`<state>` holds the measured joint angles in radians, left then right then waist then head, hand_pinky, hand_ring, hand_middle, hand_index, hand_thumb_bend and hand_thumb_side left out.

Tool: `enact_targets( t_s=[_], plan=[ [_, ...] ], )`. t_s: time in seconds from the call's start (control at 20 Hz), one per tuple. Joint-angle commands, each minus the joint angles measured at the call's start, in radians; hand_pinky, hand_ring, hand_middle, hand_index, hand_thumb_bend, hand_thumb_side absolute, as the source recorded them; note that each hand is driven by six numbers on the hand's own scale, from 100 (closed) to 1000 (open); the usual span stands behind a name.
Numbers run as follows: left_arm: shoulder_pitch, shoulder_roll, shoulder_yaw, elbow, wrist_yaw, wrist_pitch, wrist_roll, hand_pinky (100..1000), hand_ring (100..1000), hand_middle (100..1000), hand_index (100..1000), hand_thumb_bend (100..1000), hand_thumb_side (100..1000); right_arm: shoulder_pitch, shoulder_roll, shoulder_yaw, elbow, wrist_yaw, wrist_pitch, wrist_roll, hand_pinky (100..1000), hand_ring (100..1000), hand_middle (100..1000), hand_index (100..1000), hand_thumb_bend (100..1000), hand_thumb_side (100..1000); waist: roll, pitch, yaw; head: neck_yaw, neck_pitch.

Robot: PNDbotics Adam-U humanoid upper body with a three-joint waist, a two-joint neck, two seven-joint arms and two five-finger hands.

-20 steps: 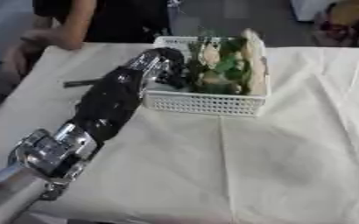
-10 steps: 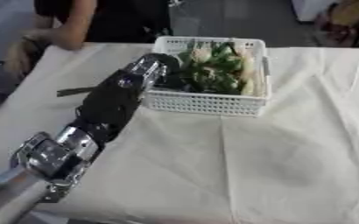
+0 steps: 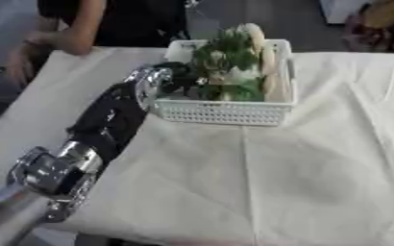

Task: Pick up objects on the table and place them in the box.

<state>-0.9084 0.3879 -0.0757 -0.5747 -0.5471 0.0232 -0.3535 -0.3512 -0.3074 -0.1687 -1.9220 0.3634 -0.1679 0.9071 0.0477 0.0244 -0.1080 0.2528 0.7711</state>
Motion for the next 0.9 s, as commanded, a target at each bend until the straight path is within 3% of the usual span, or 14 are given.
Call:
enact_targets(
  t_s=[0.05,0.55,0.9],
  plan=[
    [-0.039,0.084,-0.018,-0.023,0.163,0.025,0.043,813,917,1000,1000,695,1000,-0.017,-0.014,0.0,-0.007,-0.003,-0.006,0.0,522,529,841,943,100,313,0.0,-0.014,0.004,-0.014,-0.001],
    [-0.048,0.11,-0.051,-0.07,0.157,0.062,0.051,845,931,1000,1000,674,1000,-0.013,-0.018,-0.002,-0.006,-0.001,-0.007,0.0,523,530,841,943,100,313,0.0,-0.017,0.007,-0.015,-0.001],
    [-0.058,0.115,-0.063,-0.088,0.068,0.073,0.042,881,945,1000,1000,679,1000,-0.013,-0.019,-0.002,-0.007,-0.002,-0.006,0.0,522,529,841,943,100,312,0.002,-0.019,0.006,-0.017,-0.001]
  ],
)
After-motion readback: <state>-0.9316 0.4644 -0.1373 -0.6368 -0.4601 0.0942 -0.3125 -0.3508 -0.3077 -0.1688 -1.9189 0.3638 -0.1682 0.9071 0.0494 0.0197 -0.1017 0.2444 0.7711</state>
